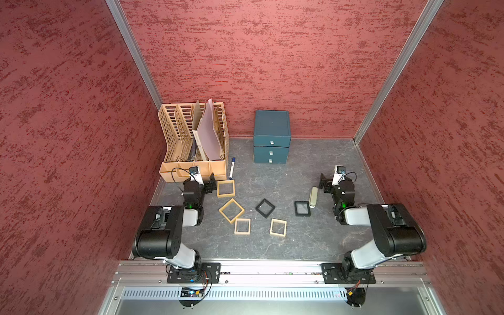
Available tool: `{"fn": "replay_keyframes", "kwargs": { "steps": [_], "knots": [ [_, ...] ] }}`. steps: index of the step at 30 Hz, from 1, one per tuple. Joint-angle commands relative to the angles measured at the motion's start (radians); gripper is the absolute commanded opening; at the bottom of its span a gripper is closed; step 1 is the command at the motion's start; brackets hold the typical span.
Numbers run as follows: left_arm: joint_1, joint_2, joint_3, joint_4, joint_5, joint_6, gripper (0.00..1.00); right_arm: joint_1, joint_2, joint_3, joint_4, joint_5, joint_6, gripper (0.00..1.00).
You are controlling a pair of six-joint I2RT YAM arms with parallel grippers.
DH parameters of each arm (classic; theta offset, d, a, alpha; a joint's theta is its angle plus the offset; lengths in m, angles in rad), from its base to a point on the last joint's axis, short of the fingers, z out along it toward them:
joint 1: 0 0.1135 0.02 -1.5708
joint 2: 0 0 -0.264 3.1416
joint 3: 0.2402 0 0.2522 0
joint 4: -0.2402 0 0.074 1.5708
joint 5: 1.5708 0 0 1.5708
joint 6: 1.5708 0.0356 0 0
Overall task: Place the brooch boxes into the drawer by color
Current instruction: Open the drawer in the storage box.
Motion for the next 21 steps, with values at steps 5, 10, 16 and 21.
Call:
{"fn": "replay_keyframes", "kwargs": {
  "steps": [5, 10, 16, 21],
  "knots": [
    [-0.004, 0.004, 0.014, -0.001, -0.003, 0.012, 1.00, -0.002, -0.011, -0.001, 0.003, -0.016, 0.005, 0.99],
    [-0.004, 0.005, 0.015, -0.001, -0.003, 0.012, 1.00, -0.002, -0.013, -0.001, 0.002, -0.016, 0.004, 0.98],
    [-0.004, 0.006, 0.016, -0.002, -0.004, 0.013, 1.00, -0.003, -0.011, -0.002, 0.003, -0.016, 0.004, 0.99],
    [-0.078, -0.069, -0.014, 0.007, -0.115, 0.070, 1.00, 0.001, -0.055, -0.021, 0.011, -0.017, -0.001, 0.99]
  ]
}}
